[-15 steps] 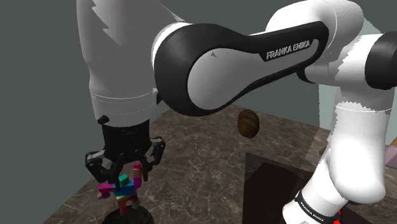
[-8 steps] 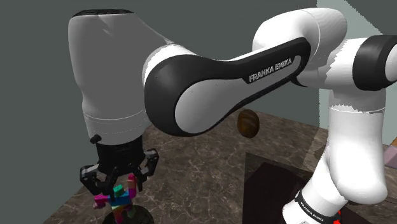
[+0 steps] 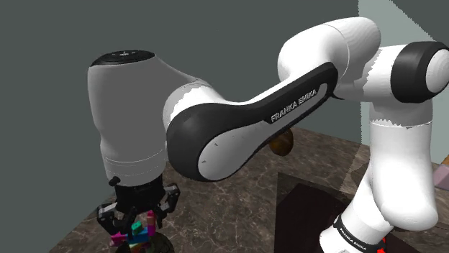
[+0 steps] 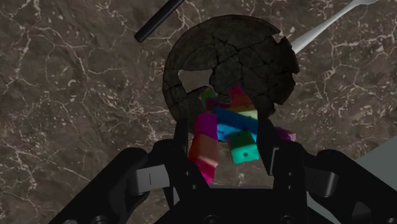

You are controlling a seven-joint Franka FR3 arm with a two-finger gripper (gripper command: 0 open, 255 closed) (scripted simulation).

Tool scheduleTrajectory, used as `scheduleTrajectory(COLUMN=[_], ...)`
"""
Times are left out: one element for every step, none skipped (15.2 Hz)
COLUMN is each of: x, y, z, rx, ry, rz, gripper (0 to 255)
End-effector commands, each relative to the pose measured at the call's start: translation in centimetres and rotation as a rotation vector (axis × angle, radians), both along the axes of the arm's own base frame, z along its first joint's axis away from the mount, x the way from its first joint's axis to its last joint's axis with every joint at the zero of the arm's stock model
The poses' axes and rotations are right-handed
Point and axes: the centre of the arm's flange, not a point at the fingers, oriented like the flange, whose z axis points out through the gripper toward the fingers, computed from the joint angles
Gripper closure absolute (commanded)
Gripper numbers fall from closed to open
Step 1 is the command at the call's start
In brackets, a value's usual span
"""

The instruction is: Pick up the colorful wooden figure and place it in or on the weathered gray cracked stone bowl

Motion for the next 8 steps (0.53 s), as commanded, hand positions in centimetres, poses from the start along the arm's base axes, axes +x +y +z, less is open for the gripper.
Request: scheduleTrajectory(x=[0.1,0.1,0.1,0.1,0.1,0.1,0.1,0.1], y=[0.1,0.1,0.1,0.1,0.1,0.1,0.1,0.1], z=[-1.0,-1.5,-2.0,-2.5,-3.1,-3.6,-4.1,-4.4], rx=[0.001,0.001,0.001,0.001,0.001,0.001,0.001,0.001], ry=[0.000,0.000,0.000,0.000,0.000,0.000,0.000,0.000], rz=[0.000,0.000,0.000,0.000,0.000,0.000,0.000,0.000], gripper=[255,255,255,255,255,255,255,255])
